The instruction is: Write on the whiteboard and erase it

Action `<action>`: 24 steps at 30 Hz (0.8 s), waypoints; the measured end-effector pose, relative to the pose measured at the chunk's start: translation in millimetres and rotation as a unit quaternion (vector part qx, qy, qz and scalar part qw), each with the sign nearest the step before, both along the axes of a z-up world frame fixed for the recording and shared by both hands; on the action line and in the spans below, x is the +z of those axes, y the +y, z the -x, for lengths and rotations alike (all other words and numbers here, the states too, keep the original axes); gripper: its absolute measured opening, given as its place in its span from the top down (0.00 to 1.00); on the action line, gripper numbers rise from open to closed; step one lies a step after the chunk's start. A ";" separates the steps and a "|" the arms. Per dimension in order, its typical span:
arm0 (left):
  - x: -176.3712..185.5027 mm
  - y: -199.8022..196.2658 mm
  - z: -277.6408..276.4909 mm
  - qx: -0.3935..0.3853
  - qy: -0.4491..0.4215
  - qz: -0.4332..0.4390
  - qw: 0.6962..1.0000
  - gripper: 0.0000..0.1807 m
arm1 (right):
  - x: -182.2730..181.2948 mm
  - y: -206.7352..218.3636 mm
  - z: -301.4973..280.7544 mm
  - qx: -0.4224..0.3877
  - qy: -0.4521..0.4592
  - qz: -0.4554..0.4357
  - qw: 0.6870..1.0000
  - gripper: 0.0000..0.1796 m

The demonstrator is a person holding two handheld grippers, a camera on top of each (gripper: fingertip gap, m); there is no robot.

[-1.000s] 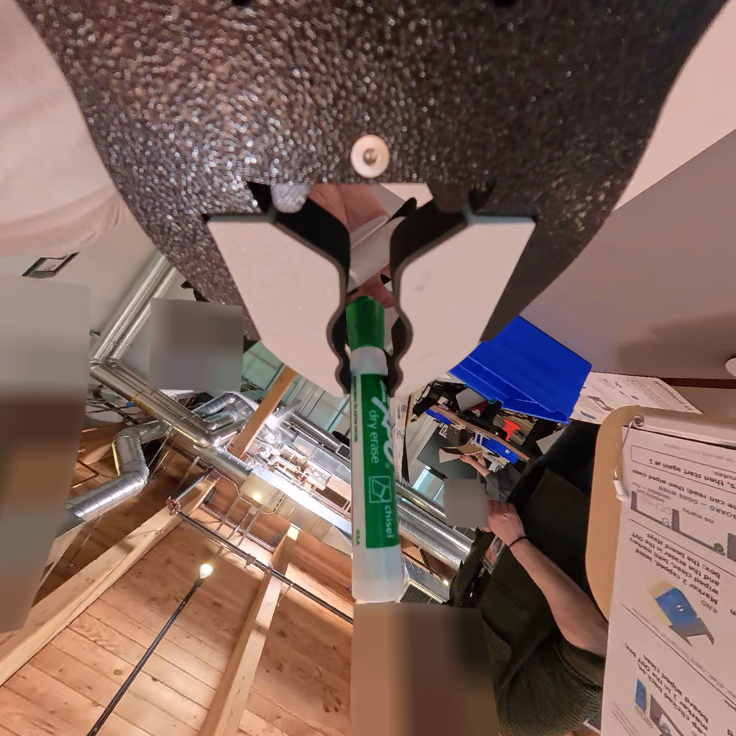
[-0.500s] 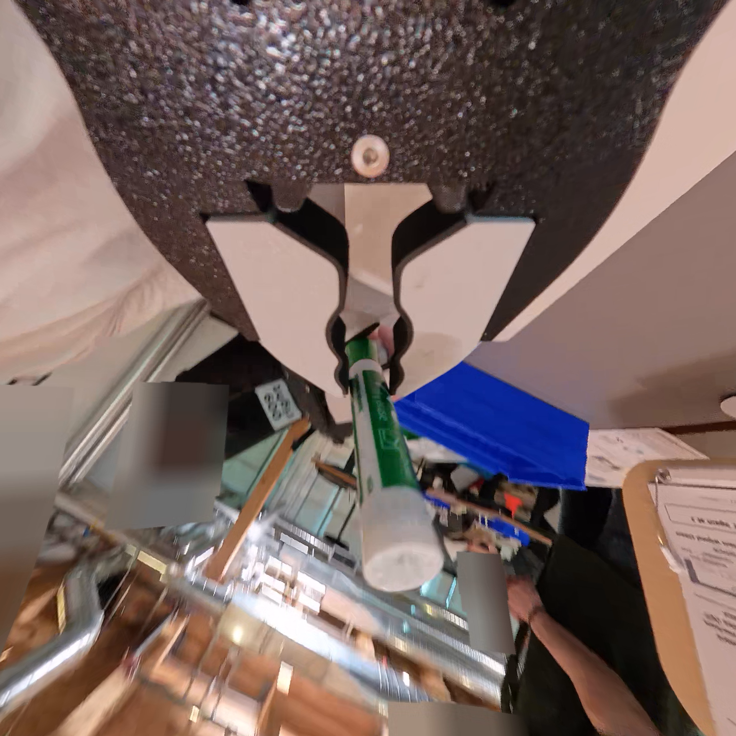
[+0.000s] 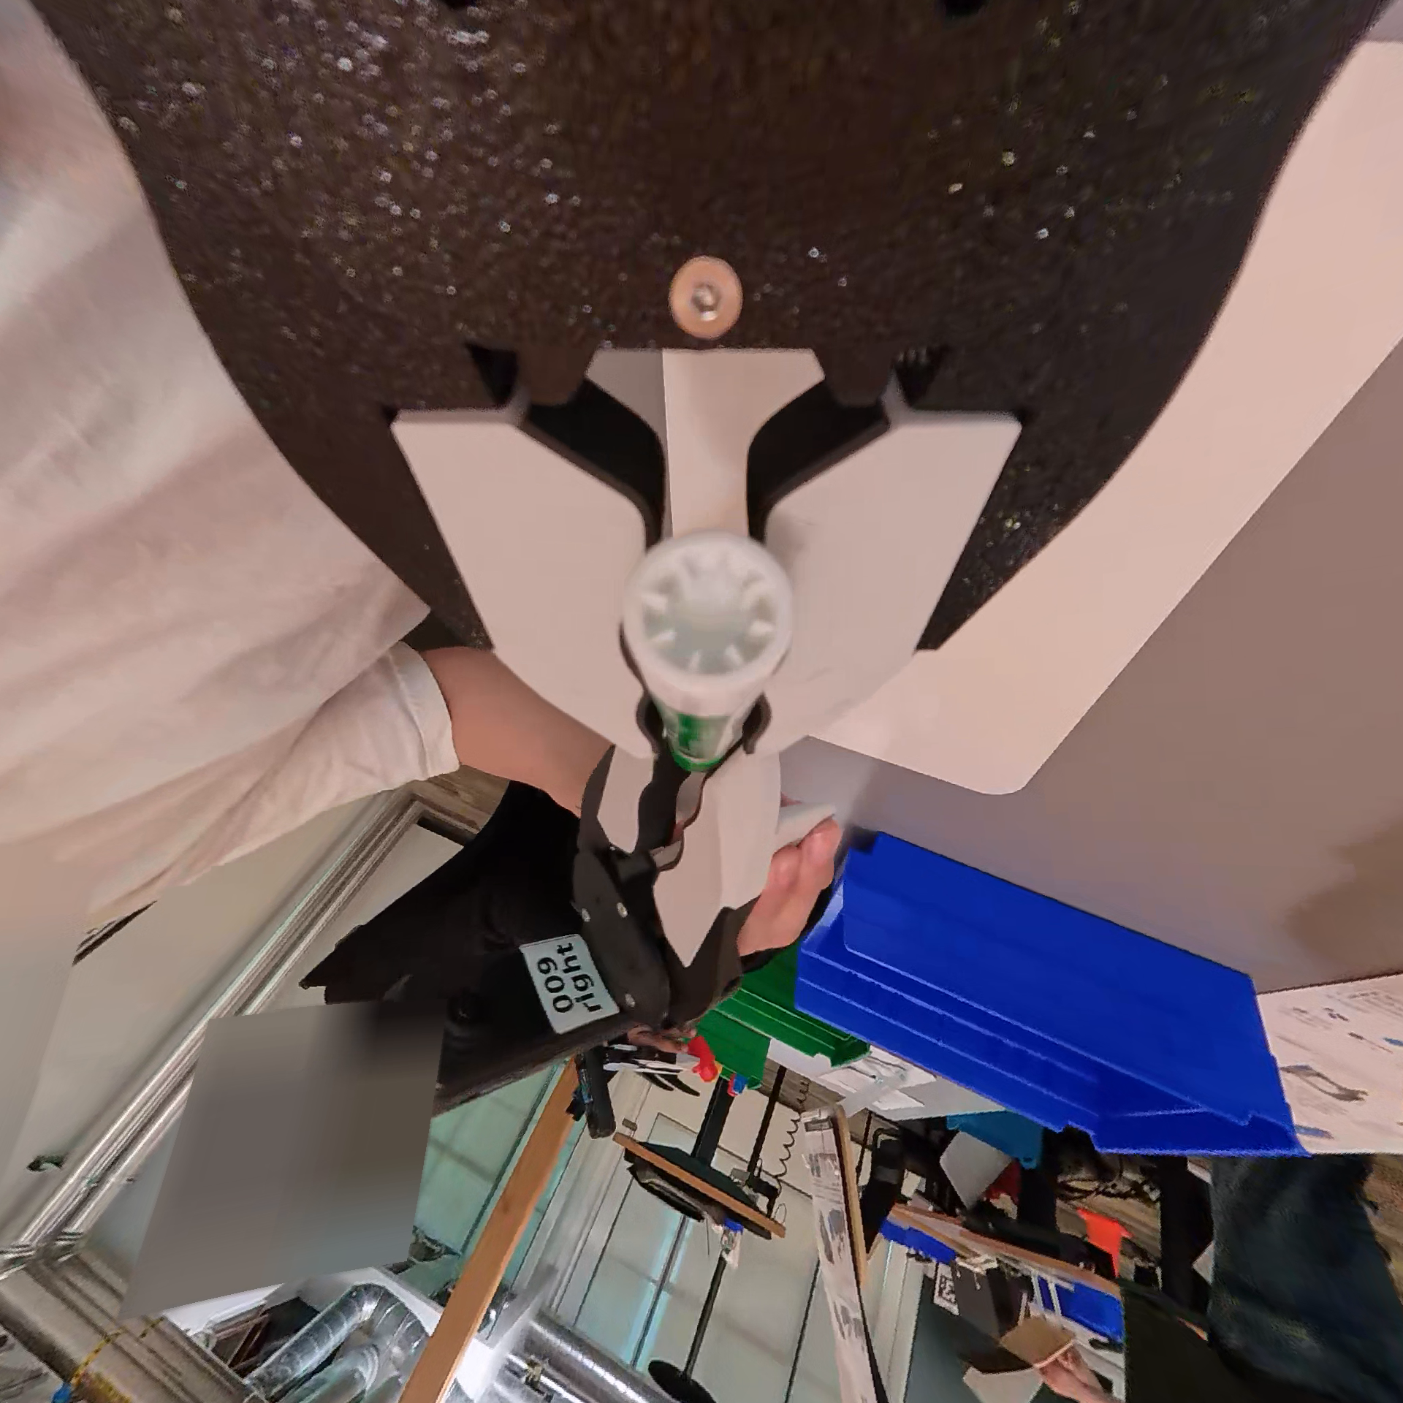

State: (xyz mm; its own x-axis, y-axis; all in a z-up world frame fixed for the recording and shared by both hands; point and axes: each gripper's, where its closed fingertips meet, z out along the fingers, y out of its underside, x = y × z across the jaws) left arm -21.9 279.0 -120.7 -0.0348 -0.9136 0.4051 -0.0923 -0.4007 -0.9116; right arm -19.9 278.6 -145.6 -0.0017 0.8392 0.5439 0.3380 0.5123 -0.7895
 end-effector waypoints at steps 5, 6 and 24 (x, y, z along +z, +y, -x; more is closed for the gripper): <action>-5.7 -0.1 -1.0 0.013 0.012 -0.043 0.999 0.90 | -6.4 0.5 -1.0 0.001 -0.001 0.039 0.999 0.89; -5.2 0.1 -1.1 0.020 0.010 -0.059 0.998 0.90 | -6.1 1.6 -1.6 -0.003 0.008 0.051 0.999 0.89; -27.2 -3.4 -6.3 0.048 0.104 -0.197 0.974 0.90 | -28.4 -1.4 2.1 -0.045 -0.079 0.209 0.974 0.89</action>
